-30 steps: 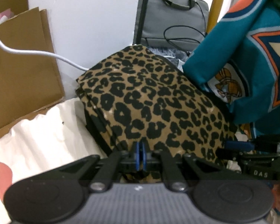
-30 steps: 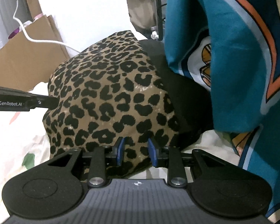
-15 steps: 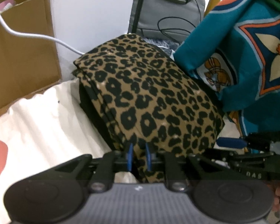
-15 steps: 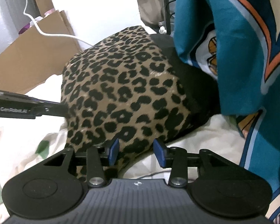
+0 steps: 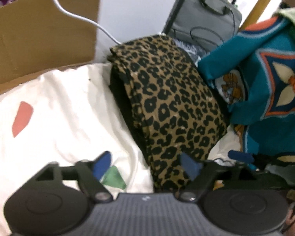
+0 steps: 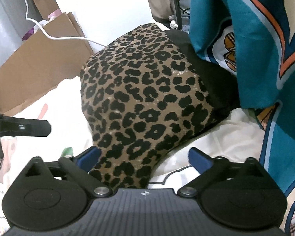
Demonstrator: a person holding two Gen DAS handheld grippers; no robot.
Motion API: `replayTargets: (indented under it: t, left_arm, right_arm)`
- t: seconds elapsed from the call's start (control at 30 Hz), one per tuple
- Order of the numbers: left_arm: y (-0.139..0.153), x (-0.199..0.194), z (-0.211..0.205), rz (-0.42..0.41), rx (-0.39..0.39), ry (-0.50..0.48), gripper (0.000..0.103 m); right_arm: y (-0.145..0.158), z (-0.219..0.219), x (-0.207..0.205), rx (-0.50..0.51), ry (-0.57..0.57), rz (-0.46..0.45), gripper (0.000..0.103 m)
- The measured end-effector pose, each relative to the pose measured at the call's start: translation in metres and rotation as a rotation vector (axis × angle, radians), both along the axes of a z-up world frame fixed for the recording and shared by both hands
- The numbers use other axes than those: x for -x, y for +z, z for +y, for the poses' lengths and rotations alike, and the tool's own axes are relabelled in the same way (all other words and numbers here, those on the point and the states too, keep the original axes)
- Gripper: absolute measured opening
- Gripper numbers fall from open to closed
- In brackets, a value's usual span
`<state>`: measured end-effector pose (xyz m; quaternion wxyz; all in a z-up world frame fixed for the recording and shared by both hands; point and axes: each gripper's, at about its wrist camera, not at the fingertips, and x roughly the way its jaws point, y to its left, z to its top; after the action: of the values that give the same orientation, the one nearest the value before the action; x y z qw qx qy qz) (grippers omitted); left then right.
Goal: Fold clothes
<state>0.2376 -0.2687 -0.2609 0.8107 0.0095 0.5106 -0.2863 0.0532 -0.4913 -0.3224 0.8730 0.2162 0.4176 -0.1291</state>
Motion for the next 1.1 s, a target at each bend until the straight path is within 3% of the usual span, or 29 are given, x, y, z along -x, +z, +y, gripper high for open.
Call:
replayTargets:
  t: [0.07, 0.13, 0.27, 0.5, 0.73, 1.1]
  left_arm:
    - [0.007, 0.002, 0.007, 0.002, 0.001, 0.003, 0.099]
    - [0.013, 0.004, 0.013, -0.001, -0.014, 0.012, 0.103]
    - [0.019, 0.004, 0.026, 0.058, -0.074, 0.056, 0.103]
    - [0.046, 0.014, 0.048, 0.076, -0.153, 0.117, 0.103]
    - [0.081, 0.029, 0.075, 0.062, -0.218, 0.194, 0.103]
    - [0.158, 0.061, 0.105, -0.015, -0.219, 0.245, 0.103]
  right_arm:
    - [0.005, 0.001, -0.002, -0.02, -0.008, 0.009, 0.103]
    - [0.01, 0.003, -0.004, -0.034, -0.027, 0.019, 0.103]
    - [0.023, 0.008, -0.004, -0.044, -0.041, 0.032, 0.103]
    - [0.049, 0.022, -0.008, -0.059, -0.013, 0.102, 0.103]
    - [0.114, 0.038, -0.014, -0.06, 0.033, 0.112, 0.103]
    - [0.216, 0.063, -0.007, -0.058, 0.047, 0.133, 0.103]
